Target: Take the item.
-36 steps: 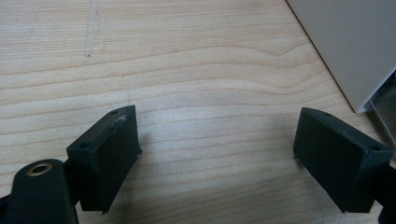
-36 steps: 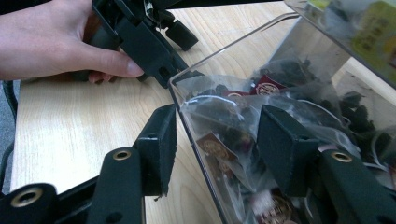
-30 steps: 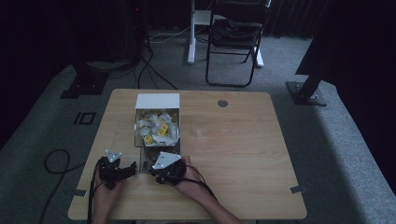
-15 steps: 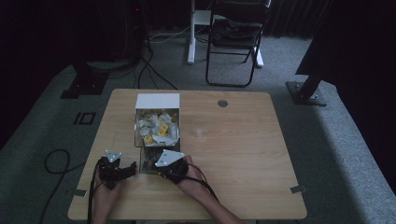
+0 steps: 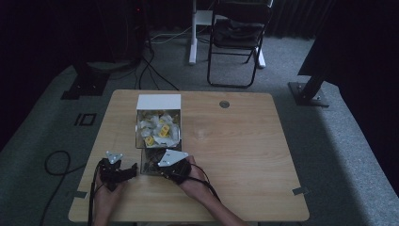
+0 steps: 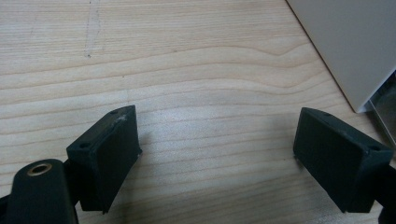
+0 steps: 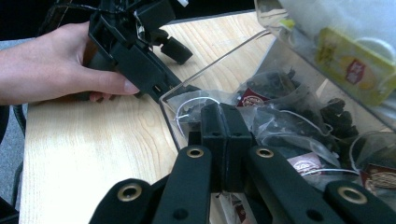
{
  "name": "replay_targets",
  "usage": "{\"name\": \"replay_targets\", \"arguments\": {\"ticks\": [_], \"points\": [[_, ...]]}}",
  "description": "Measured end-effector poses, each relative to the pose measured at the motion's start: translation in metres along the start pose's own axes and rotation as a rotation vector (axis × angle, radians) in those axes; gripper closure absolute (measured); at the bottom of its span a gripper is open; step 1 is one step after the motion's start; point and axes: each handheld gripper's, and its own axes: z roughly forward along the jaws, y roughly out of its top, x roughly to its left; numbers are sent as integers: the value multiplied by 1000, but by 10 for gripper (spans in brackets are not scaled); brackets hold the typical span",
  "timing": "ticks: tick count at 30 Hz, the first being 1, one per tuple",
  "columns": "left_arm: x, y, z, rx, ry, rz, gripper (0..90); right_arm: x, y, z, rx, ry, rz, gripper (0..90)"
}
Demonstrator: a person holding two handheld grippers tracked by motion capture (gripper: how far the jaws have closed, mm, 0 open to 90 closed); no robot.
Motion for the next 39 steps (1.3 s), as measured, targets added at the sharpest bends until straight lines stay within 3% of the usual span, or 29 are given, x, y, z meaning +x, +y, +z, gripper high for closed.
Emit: {"name": "replay_targets", "arguments": {"ticks": [18, 39], "points": [[0, 0, 0, -1, 0, 0, 151, 3, 9, -18, -35, -4, -16, 900], [0, 0, 0, -1, 0, 0, 151, 9, 8, -45, -32, -1, -51, 900]]}}
